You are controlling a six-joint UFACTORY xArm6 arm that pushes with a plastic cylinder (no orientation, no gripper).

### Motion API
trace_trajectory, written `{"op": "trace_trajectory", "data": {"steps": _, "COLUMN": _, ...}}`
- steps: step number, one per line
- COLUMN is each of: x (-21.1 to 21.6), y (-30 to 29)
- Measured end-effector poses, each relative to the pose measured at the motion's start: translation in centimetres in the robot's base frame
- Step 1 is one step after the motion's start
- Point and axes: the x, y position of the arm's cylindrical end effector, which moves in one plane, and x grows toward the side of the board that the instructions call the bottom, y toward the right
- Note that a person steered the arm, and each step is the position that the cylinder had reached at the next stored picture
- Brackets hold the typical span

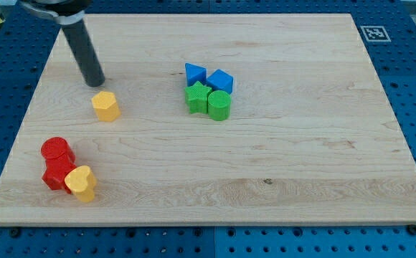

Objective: Push yellow hexagon towards bottom left

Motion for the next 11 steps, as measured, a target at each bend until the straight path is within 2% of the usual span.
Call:
{"op": "trace_trajectory", "data": {"steps": 4, "x": 4.1, "y": 0.5}}
{"op": "trace_trajectory", "data": {"steps": 7, "x": 4.1, "y": 3.5}}
{"op": "trace_trajectory", "data": {"steps": 11, "x": 6.3, "y": 6.2}}
